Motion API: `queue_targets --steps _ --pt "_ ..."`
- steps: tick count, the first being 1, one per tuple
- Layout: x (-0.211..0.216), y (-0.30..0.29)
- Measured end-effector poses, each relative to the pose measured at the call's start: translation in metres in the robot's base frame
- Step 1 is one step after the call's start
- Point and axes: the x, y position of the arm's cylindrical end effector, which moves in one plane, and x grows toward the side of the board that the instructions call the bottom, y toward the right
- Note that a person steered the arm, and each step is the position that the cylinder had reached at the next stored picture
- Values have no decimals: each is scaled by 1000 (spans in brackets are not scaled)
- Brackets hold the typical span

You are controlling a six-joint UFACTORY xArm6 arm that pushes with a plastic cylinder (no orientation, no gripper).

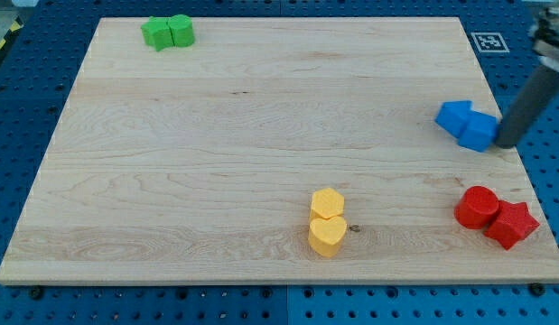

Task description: Push the blue triangle to the center

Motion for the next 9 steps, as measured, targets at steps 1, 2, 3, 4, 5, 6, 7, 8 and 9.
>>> queue_targets --steps 1,2,3,4,5,6,7,8,9 --pt "-46 -77" --pt "-75 -114" --pt "-64 -95" --pt "-66 -61" --pt "-100 -69" --pt "-118 -153" --pt "-119 -240" --pt "-120 -239" --pt "-120 -195"
